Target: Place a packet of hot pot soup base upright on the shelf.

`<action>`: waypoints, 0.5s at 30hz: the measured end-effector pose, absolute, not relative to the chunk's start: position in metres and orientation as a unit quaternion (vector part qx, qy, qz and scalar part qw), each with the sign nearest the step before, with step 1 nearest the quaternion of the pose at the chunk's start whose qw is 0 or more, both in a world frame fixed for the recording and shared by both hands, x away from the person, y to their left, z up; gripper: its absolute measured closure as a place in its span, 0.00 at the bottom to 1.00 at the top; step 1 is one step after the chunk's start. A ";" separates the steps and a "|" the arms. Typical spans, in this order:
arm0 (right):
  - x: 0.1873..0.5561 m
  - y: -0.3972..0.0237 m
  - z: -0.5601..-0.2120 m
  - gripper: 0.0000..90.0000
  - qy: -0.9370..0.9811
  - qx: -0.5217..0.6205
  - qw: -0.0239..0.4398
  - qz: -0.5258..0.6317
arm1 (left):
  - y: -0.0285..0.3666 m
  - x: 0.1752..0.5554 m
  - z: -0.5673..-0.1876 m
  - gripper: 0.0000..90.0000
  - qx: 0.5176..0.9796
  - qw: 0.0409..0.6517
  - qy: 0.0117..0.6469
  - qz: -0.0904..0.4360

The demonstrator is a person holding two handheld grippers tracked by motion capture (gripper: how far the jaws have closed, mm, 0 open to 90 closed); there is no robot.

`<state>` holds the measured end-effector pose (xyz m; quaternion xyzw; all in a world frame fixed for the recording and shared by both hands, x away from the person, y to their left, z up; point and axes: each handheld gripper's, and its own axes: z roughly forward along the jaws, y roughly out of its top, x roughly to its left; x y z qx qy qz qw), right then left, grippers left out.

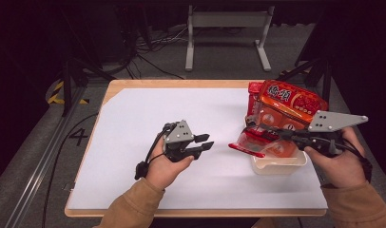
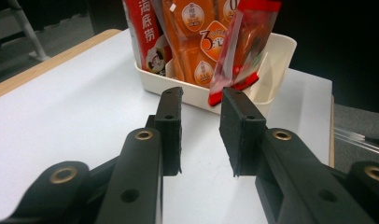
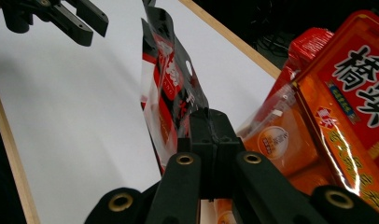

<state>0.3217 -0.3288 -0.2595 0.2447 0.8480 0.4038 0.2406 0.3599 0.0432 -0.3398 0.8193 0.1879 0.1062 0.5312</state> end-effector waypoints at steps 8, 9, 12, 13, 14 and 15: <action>0.315 -0.345 -0.253 1.00 0.846 0.252 0.252 0.396 | 0.049 0.361 -0.340 0.66 0.816 0.532 0.201 0.105; 0.313 -0.348 -0.251 1.00 0.847 0.253 0.252 0.393 | 0.050 0.362 -0.340 0.64 0.816 0.531 0.202 0.102; 0.309 -0.354 -0.249 1.00 0.849 0.256 0.252 0.388 | 0.053 0.363 -0.340 0.60 0.816 0.531 0.206 0.103; 0.308 -0.356 -0.248 1.00 0.850 0.256 0.252 0.386 | 0.054 0.364 -0.340 0.59 0.816 0.530 0.207 0.106; 0.307 -0.357 -0.247 1.00 0.851 0.256 0.252 0.383 | 0.055 0.364 -0.340 0.59 0.815 0.529 0.210 0.104; 0.305 -0.358 -0.247 1.00 0.851 0.257 0.251 0.383 | 0.056 0.365 -0.341 0.58 0.816 0.527 0.212 0.104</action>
